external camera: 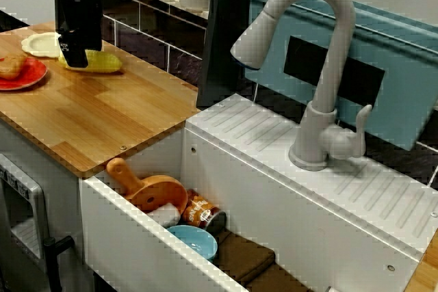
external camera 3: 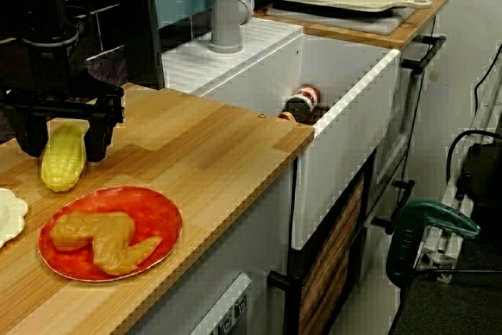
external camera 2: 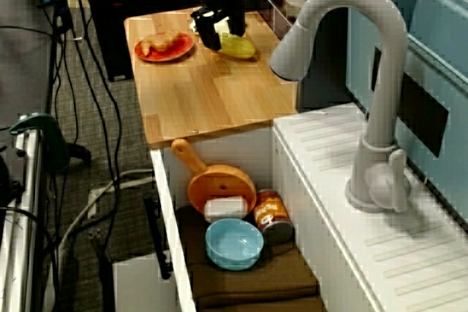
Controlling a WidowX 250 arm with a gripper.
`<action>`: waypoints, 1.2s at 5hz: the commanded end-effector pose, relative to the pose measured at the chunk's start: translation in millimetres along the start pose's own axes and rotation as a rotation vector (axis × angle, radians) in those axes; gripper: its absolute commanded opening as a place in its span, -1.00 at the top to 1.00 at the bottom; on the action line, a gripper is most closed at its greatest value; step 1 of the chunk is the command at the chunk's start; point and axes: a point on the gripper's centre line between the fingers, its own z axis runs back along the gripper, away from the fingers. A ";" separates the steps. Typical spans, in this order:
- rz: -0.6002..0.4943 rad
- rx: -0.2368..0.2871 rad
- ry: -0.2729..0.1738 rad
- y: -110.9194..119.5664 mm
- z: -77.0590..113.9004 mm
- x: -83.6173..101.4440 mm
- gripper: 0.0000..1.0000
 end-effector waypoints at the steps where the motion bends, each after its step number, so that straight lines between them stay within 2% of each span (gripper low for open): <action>1: -0.004 0.063 0.021 8.1 17.3 -3.7 -1.00; 3: 0.008 0.065 0.033 7.8 11.6 -3.8 -1.00; 4: 0.015 0.067 0.034 6.4 11.7 -4.2 1.00; 6: 0.011 0.063 0.025 5.9 16.8 -4.5 1.00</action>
